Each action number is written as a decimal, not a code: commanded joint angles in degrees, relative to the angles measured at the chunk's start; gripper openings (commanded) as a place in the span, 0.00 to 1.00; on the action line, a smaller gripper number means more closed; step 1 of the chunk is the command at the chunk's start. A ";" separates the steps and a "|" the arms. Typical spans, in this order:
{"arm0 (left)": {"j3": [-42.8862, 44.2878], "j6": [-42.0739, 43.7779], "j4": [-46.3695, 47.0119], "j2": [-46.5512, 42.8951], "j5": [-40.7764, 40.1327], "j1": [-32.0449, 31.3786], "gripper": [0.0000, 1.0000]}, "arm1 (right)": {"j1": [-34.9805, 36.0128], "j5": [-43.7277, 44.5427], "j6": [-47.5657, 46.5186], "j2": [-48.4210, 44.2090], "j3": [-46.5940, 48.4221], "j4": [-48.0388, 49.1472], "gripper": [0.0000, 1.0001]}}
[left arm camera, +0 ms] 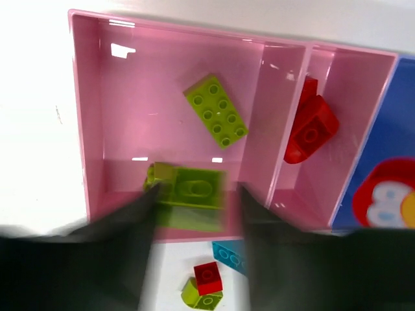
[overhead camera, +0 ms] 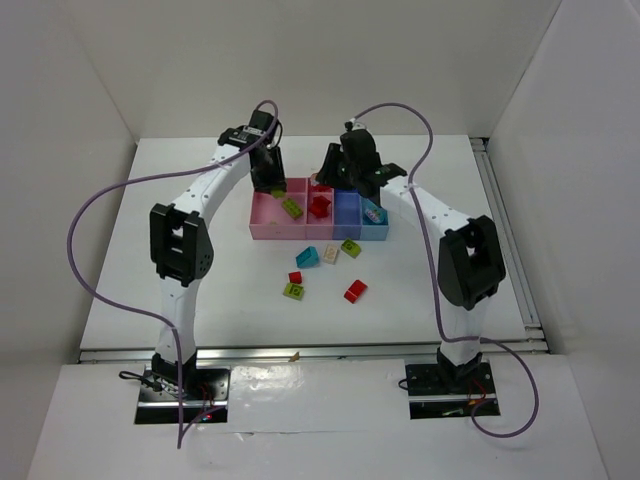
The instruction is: Sort the legos into containers by color
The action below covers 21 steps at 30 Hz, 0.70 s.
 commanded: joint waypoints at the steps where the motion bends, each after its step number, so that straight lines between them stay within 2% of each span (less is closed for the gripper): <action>1: 0.34 1.83 0.52 0.23 -0.73 0.90 0.72 | -0.95 2.56 -2.45 3.78 6.01 -1.76 0.02; 2: 0.95 2.44 0.52 0.23 -0.73 0.90 0.72 | -0.96 2.56 -2.46 4.48 6.02 -1.76 0.04; 3: 0.96 2.44 0.52 0.23 -0.73 0.90 0.91 | -0.96 3.26 -2.46 5.62 7.06 -1.76 0.04; 4: 1.57 2.97 0.52 0.23 -0.73 0.90 0.99 | -1.48 3.27 -2.46 6.24 7.60 -1.76 0.04; 10: 2.19 3.50 0.52 -2.93 0.41 1.43 1.00 | -2.54 3.35 -2.46 10.71 11.29 -1.14 0.04; 12: 1.67 4.02 0.52 -3.98 0.94 1.43 1.00 | -2.54 2.14 -3.16 12.39 14.35 -2.28 0.08; 13: 1.14 4.03 0.52 -4.77 1.46 1.95 1.00 | -2.54 1.60 -3.16 14.31 15.50 -2.81 0.12; 14: 1.14 4.03 0.52 -4.78 1.47 1.96 1.00 | -2.54 1.60 -3.77 15.03 16.47 -4.20 0.21; 15: 0.61 4.55 0.52 -5.48 2.16 1.96 1.00 | -2.54 1.07 -3.78 15.64 17.17 -4.22 0.46; 16: 0.61 4.55 0.52 -6.00 2.69 1.96 1.00 | -2.54 1.07 -3.78 15.65 17.79 -4.74 0.57; 17: 0.61 4.55 0.00 -6.01 2.70 1.96 1.00 | -2.54 1.07 -3.78 15.65 17.80 -4.74 0.63; 21: -0.70 4.55 0.00 -7.94 3.75 1.96 1.00 | -2.54 2.65 -3.78 12.32 16.22 -4.74 0.64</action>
